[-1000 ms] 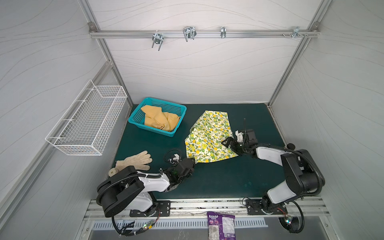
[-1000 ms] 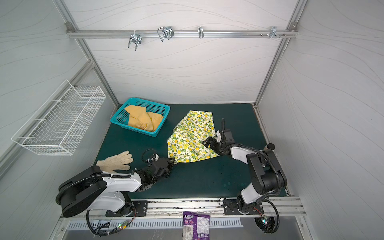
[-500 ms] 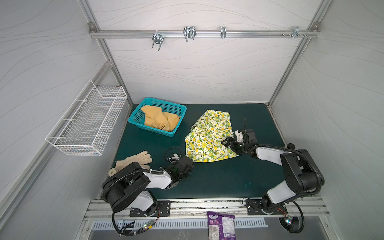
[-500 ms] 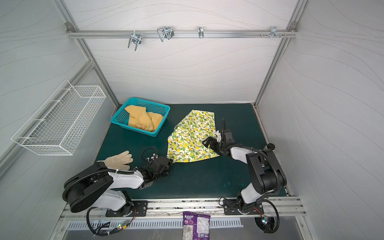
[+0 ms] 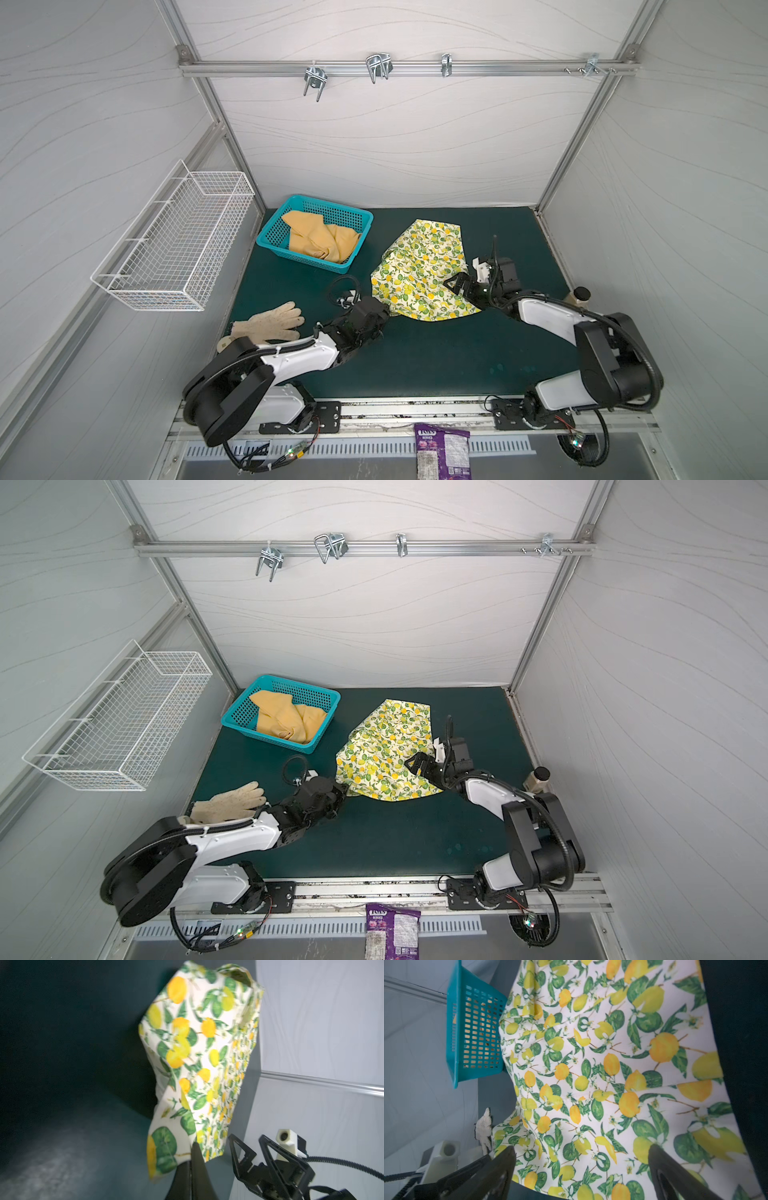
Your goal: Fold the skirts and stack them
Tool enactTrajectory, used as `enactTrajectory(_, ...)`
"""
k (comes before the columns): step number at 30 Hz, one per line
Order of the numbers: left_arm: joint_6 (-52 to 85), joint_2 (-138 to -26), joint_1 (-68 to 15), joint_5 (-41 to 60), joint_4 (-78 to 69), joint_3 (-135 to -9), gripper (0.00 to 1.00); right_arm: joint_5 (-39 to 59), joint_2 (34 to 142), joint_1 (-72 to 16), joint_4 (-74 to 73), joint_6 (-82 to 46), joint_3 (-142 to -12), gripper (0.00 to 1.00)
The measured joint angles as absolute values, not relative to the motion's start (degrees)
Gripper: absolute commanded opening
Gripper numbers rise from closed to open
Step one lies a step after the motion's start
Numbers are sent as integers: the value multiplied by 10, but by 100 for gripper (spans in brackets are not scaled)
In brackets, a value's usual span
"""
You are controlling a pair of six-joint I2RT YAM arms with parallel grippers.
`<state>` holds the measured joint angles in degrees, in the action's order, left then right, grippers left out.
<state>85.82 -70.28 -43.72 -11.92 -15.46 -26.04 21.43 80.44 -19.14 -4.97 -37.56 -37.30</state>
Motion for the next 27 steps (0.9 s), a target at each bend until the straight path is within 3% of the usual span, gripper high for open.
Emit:
enactTrajectory(6, 790, -589, -414, -89, -42, -325, 0, 174, 714, -240, -4, -325, -389, 99)
enactTrajectory(10, 742, -579, -376, -39, 26, -370, 0, 130, 672, -303, 21, -284, -390, 99)
enactTrajectory(19, 640, -670, -311, 96, 141, -523, 0, 0, 601, -448, 34, -209, -329, 99)
enactTrajectory(27, 575, -764, -274, 181, 213, -674, 0, -112, 614, -564, 49, -176, -320, 99)
